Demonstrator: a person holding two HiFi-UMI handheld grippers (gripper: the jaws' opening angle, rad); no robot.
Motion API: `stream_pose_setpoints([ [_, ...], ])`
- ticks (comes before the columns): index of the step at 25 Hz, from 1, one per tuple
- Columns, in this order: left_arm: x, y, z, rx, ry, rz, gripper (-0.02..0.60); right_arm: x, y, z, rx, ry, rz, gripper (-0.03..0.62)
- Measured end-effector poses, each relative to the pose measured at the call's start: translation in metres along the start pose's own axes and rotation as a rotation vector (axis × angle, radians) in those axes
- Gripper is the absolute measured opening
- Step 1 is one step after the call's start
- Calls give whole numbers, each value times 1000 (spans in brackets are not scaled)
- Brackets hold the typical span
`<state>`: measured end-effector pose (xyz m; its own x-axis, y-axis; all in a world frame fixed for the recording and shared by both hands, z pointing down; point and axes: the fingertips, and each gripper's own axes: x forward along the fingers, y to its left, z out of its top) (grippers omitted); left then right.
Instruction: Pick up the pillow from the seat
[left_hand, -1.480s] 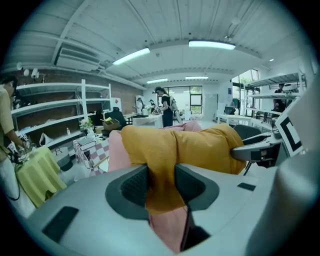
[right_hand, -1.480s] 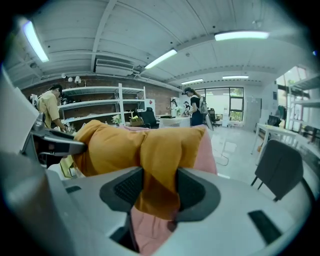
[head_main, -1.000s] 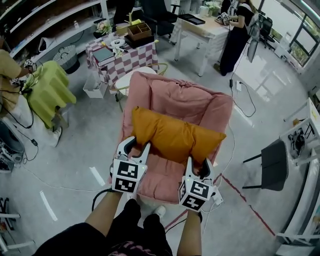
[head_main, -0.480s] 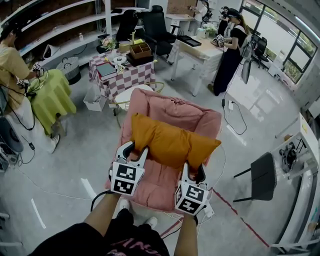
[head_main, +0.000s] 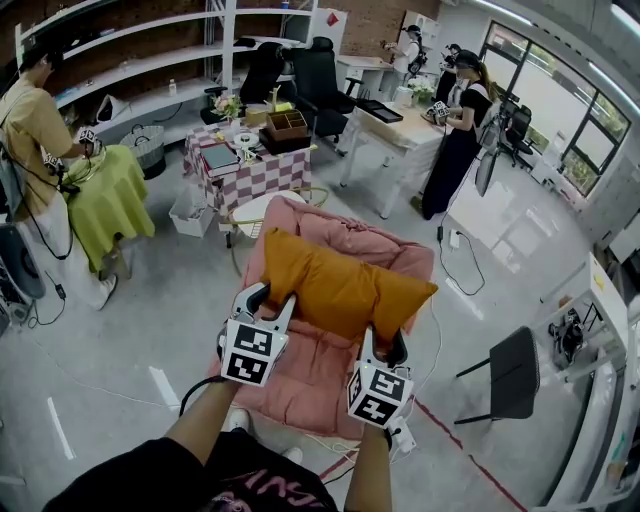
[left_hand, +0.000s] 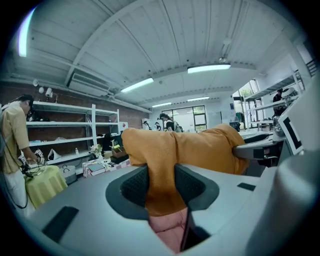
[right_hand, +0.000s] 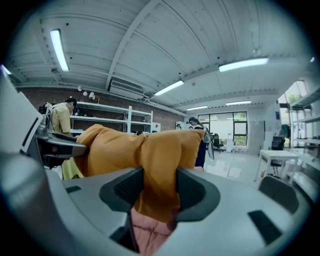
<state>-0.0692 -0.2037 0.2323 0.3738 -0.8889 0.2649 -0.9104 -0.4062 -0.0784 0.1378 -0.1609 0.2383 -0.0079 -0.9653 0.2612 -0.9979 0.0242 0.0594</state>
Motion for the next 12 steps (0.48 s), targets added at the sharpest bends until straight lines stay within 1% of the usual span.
stream_pose_setpoints([
  [12,-9,-4,0,-5,2,-3,156,-9,-1,-1,2,5,1,218],
])
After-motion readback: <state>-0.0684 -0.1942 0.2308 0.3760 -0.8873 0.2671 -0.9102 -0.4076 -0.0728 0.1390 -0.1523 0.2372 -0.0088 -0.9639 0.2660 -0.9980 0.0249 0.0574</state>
